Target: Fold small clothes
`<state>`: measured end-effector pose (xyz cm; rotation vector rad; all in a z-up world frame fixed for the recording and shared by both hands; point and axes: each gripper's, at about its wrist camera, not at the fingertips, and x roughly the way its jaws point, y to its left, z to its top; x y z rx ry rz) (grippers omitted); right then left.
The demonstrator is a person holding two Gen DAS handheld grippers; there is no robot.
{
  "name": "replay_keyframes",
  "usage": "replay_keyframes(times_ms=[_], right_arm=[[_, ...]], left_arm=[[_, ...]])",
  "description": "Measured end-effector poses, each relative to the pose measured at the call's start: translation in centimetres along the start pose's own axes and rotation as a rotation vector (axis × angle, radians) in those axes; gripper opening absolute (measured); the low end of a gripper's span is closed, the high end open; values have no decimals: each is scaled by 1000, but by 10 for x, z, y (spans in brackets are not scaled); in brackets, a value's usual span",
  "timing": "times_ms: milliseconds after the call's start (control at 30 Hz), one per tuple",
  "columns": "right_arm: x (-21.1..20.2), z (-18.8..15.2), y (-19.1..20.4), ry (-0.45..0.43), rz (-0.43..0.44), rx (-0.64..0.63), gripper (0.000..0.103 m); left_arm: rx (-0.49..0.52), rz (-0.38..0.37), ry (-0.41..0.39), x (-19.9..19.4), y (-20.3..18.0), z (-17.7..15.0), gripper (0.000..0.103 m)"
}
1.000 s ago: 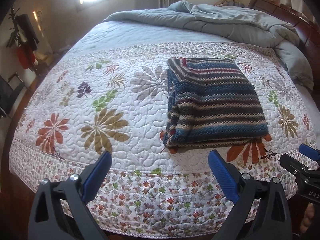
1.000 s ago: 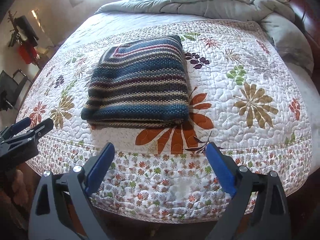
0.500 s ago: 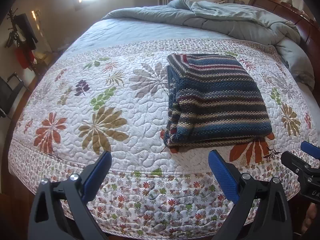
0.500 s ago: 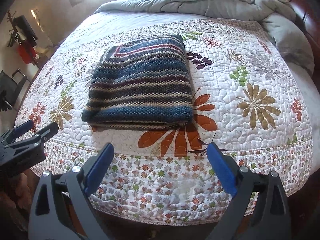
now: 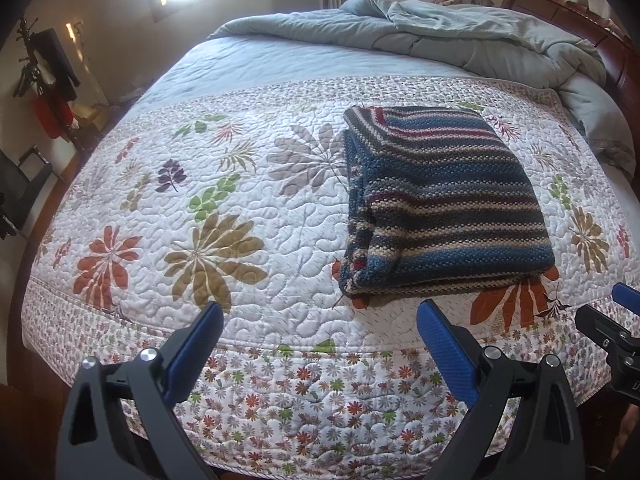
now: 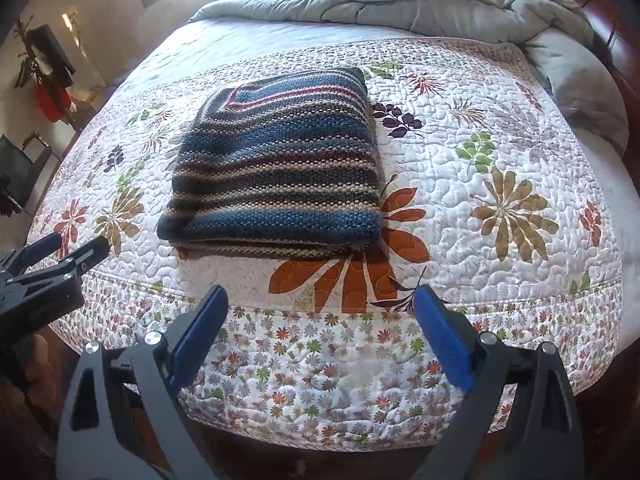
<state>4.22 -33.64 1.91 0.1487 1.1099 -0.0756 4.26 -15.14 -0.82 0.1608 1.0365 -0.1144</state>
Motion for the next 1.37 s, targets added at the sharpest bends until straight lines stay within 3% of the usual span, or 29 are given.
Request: replay_keyframes(times_ms=[1367], right_arm=[[10, -3, 5, 21, 7, 0, 94]], left_arm=[[32, -22, -6, 0, 0, -1, 98]])
